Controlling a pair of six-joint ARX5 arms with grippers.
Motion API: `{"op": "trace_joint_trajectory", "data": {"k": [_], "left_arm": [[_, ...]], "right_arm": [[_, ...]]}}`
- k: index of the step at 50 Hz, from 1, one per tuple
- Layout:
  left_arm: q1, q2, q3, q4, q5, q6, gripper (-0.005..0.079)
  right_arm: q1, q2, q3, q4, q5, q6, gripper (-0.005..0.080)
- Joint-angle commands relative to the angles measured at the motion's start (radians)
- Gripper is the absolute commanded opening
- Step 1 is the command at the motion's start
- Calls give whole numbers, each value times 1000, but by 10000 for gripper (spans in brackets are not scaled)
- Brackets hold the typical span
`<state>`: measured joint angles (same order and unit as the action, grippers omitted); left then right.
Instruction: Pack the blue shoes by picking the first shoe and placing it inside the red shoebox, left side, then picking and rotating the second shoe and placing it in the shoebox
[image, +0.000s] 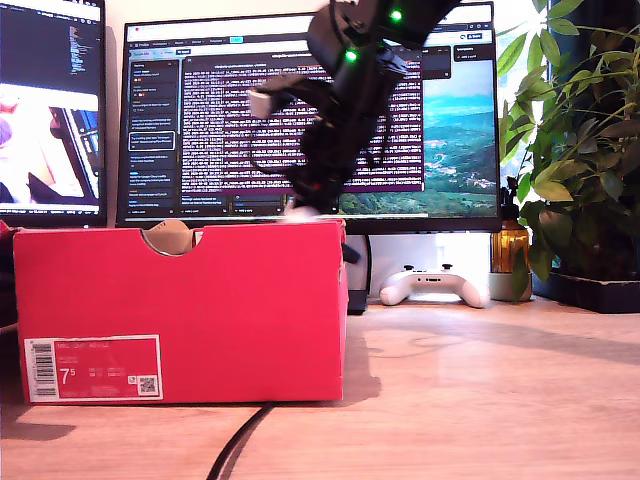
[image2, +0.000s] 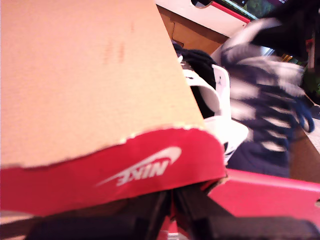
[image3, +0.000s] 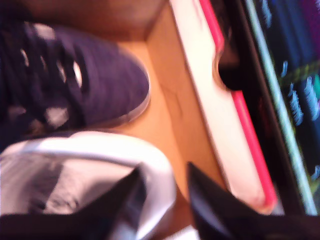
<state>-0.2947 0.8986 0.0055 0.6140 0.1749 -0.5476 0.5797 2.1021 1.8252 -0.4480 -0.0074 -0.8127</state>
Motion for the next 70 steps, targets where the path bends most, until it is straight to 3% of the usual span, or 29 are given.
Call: {"op": "trace_joint_trajectory", "data": {"k": [1, 7, 11, 14, 28, 41, 52, 70], "left_arm": [[-3, 0, -29, 18, 0, -3, -21], [-2, 0, -29, 13, 0, -2, -21], [-2, 0, -29, 12, 0, -2, -21], [-2, 0, -29, 1, 1, 3, -21], [-2, -4, -29, -12, 0, 85, -21], [-2, -36, -29, -113, 1, 161, -21], [-2, -186, -29, -268, -4, 209, -21], [-2, -463, -29, -596, -103, 260, -21]], "right_arm": [[12, 2, 14, 10, 10, 5, 337], [24, -1, 16, 2, 69, 5, 310], [35, -8, 16, -17, 98, 5, 162], [44, -16, 17, -31, 108, 5, -14], [90, -61, 17, -39, 122, 164, 1], [62, -74, 17, -109, 122, 479, 0], [0, -94, 17, -141, 122, 548, 1], [-92, -176, 16, -210, 121, 635, 1]]}}
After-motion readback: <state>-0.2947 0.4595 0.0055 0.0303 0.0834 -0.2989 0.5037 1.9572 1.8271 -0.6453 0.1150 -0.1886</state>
